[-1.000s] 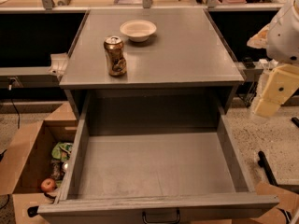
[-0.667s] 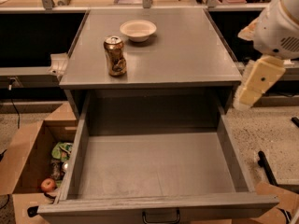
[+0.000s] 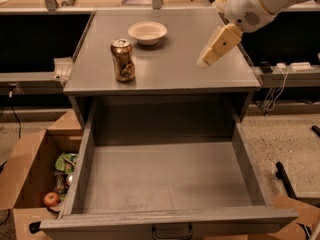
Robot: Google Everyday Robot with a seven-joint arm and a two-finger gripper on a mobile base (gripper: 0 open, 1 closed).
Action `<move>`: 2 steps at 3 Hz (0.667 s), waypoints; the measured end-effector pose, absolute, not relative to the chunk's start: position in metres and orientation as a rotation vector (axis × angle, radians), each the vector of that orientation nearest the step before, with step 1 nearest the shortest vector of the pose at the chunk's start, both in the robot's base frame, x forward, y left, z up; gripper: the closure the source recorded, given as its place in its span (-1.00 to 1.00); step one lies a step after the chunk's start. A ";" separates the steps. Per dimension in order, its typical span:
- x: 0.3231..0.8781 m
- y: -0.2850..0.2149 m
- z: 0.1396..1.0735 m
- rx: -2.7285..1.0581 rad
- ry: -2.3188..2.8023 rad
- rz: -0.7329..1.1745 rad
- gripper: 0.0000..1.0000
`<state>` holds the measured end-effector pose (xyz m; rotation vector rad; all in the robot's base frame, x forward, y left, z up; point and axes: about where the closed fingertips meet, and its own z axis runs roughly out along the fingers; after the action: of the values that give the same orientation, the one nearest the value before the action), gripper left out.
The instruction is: Place orange can into top drawer
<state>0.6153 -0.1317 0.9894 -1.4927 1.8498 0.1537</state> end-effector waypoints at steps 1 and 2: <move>0.661 -0.095 1.004 -1.450 1.686 0.329 -1.00; 0.661 -0.095 1.003 -1.450 1.686 0.330 -1.00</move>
Offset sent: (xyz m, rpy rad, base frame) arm 0.0351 0.0321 0.0074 0.1406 -0.0233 0.0862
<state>0.6612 -0.0949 1.0035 -1.4504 1.6859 0.3299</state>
